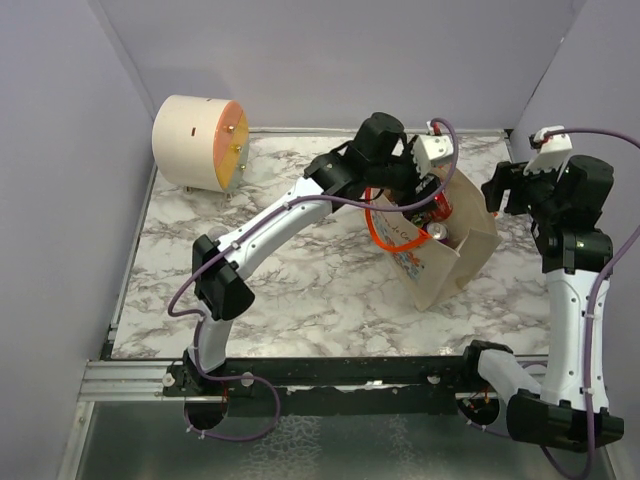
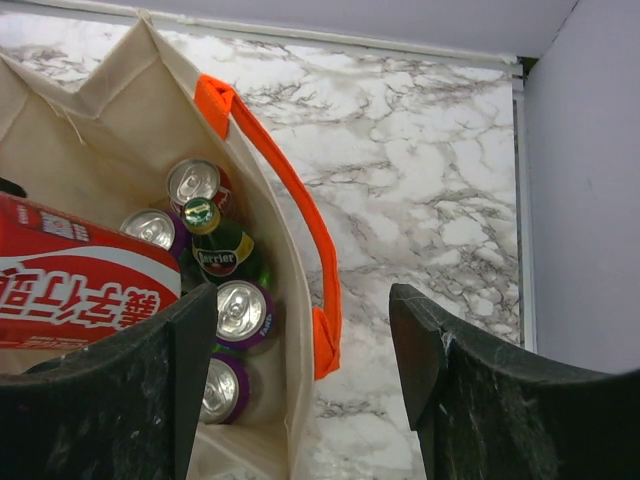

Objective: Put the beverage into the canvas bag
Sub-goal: Place the drink in the canvas bag.

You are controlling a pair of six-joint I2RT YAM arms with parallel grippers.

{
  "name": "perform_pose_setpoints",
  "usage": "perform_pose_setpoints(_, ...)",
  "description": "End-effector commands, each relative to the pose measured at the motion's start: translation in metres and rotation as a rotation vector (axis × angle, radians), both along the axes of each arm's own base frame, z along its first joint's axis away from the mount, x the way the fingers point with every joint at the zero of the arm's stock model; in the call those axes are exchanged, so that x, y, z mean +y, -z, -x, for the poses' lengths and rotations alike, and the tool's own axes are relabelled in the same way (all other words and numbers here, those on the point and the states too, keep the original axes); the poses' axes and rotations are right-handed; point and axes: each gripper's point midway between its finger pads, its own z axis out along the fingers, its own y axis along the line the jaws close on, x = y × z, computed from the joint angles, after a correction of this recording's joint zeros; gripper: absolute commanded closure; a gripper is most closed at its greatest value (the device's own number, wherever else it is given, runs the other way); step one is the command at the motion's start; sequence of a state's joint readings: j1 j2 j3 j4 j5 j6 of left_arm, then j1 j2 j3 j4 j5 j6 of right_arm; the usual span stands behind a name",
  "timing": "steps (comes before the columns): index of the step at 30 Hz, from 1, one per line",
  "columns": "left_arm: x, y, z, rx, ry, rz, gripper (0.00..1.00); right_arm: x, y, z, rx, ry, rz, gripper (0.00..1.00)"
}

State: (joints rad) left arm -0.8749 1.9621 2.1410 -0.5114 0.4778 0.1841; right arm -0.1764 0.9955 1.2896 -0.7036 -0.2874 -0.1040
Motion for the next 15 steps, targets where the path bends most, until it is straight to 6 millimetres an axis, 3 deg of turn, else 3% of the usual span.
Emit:
perform_pose_setpoints(1,-0.015,-0.035,0.010,-0.036,0.013,0.086,1.00,0.001,0.005,0.020,-0.002,-0.001,-0.042,0.31)
perform_pose_setpoints(15,-0.054,0.005,0.065,0.056,0.203,0.032,1.00,-0.012,0.007,0.041,-0.038,0.045,-0.088,0.28)
